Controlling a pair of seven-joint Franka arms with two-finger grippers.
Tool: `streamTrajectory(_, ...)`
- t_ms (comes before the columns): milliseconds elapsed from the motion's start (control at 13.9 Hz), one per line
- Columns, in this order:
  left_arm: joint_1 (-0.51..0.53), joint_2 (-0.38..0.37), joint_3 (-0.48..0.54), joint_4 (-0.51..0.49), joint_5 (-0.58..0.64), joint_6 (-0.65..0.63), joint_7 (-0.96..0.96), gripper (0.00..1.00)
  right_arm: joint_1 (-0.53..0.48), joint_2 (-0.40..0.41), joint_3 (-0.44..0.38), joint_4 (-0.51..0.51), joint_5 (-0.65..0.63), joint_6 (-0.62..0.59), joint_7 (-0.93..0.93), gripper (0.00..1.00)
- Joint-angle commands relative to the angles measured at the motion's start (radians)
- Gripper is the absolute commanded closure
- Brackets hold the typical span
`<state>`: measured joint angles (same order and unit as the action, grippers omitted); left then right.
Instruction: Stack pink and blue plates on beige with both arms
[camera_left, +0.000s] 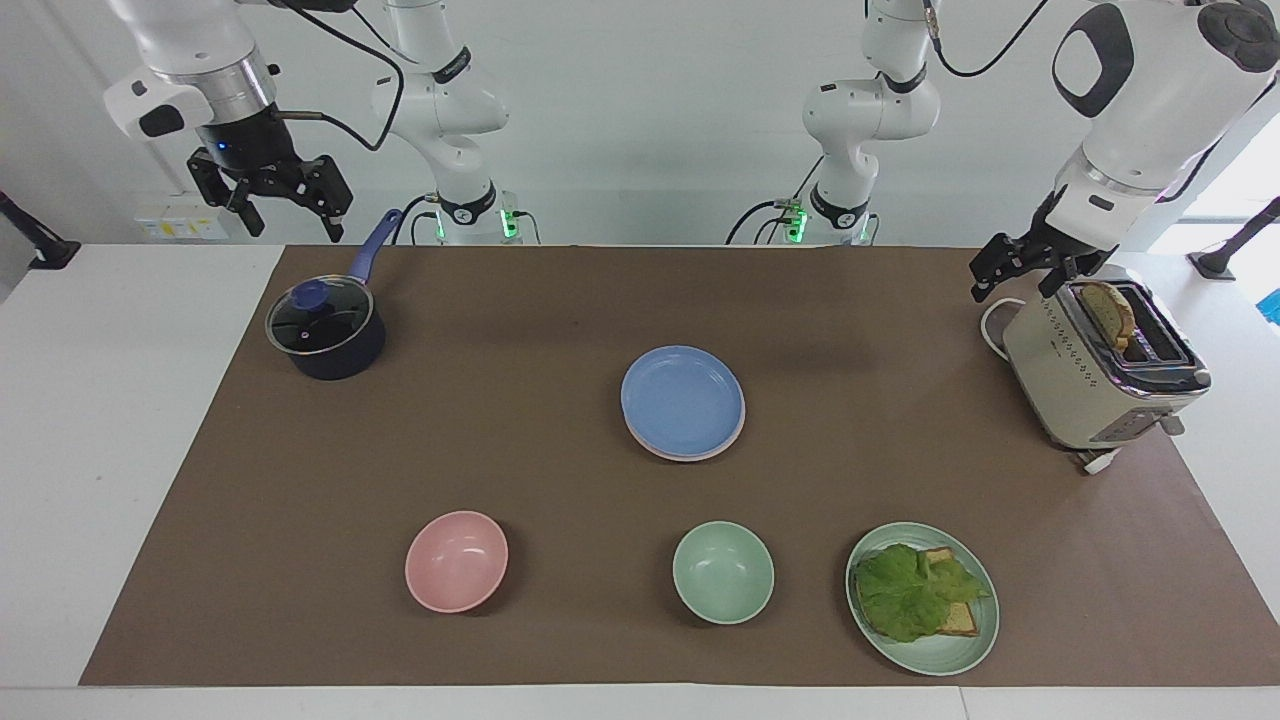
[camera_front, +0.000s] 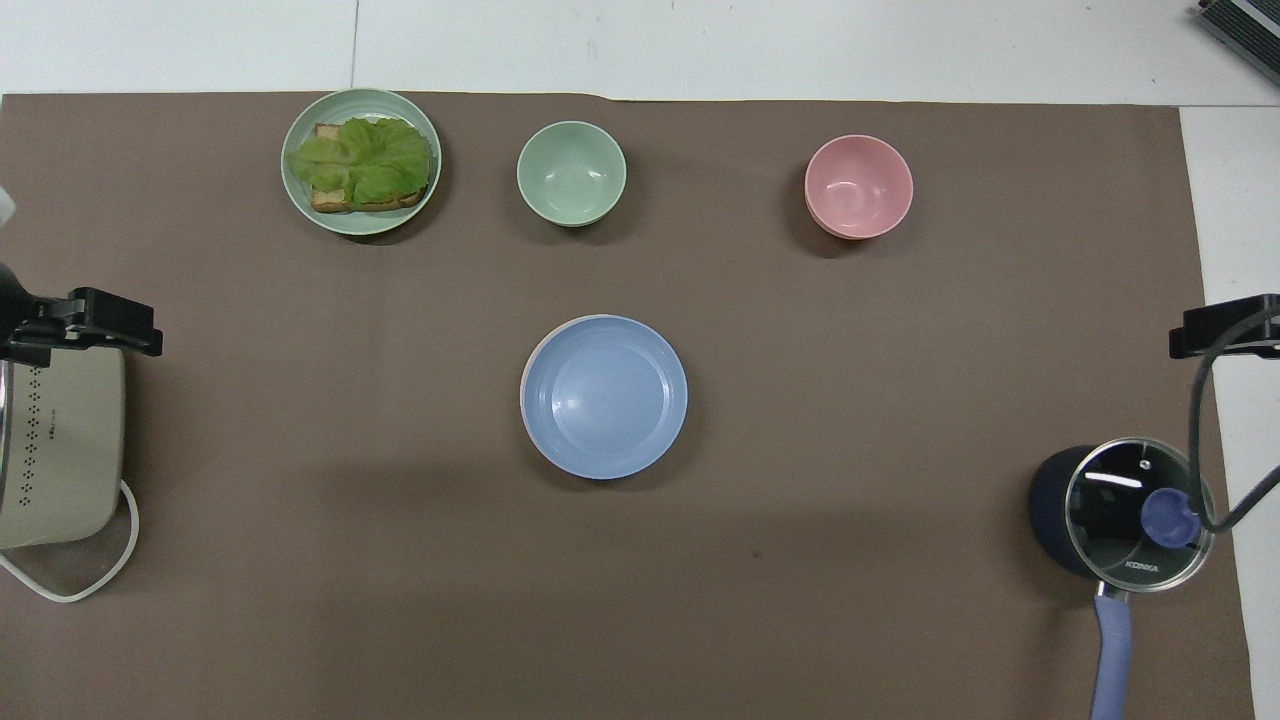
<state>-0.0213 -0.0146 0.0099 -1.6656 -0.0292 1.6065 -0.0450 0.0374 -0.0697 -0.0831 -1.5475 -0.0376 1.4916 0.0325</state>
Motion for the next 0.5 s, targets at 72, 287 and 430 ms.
streamTrajectory(72,0.009,-0.021,-0.007,-0.025,0.011,0.013,0.004,0.00,-0.004,-0.039,0.000,-0.069,0.002,-0.007,-0.028,0.00)
streamTrajectory(287,0.009,-0.021,-0.007,-0.025,0.011,0.013,0.004,0.00,0.001,-0.035,0.002,-0.092,0.011,0.036,-0.028,0.00)
streamTrajectory(430,0.009,-0.021,-0.007,-0.025,0.011,0.013,0.004,0.00,0.002,-0.041,0.003,-0.095,0.010,0.019,-0.028,0.00)
